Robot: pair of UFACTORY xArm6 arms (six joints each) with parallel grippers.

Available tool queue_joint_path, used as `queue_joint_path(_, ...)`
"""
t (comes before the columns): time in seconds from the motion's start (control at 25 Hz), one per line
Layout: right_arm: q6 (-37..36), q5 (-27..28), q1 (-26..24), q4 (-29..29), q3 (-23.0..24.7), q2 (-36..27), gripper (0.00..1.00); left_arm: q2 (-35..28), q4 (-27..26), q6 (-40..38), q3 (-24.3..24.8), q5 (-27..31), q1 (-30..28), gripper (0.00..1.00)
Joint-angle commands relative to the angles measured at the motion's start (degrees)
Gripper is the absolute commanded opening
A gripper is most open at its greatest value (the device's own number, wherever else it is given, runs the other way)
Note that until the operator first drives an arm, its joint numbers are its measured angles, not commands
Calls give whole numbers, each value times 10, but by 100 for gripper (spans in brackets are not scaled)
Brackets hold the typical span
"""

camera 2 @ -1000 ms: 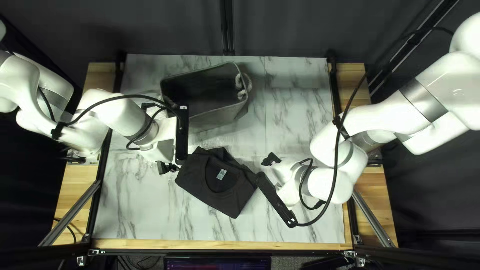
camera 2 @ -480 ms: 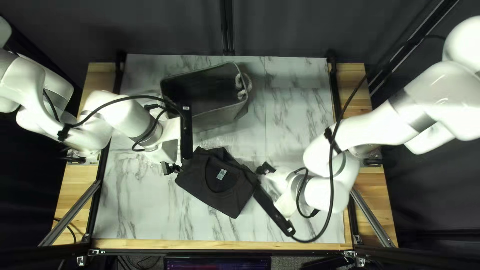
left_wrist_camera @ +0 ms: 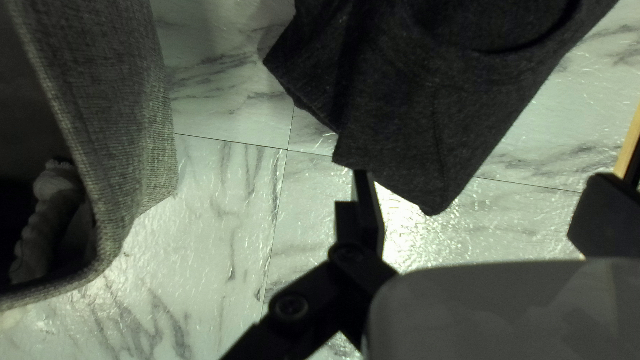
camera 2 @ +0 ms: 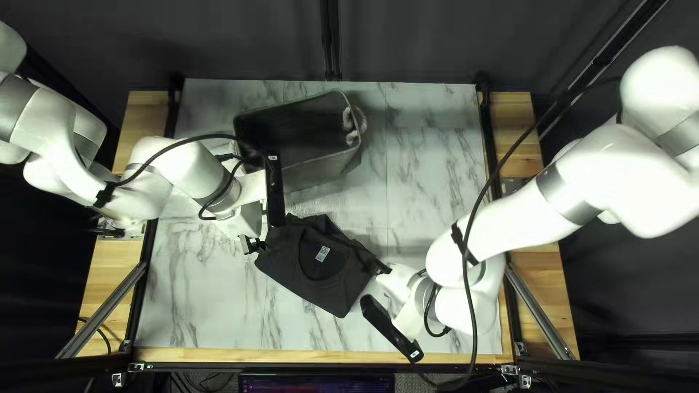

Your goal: Pick up a folded sweatshirt and place it into a fabric basket

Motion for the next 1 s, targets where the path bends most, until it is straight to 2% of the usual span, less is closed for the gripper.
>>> queue_joint_path(0.04, 17, 26, 11, -5, -35, 45, 100, 1, 0, 3, 1, -4, -1, 100)
queue_joint_path(0.28, 29, 40, 7, -26, -33, 54, 100, 0, 3, 5, 1, -2, -2, 100)
queue_joint_path(0.52, 36, 28, -12, -44, -23, 63, 100, -8, 5, 4, 13, -12, -6, 100)
queue_joint_path(0.72, 29, 24, -20, -42, -32, 78, 100, -22, 1, 9, 35, -27, -6, 100)
queue_joint_path(1.0, 12, 28, -25, -36, -43, 84, 100, -27, -1, 11, 41, -32, -6, 100)
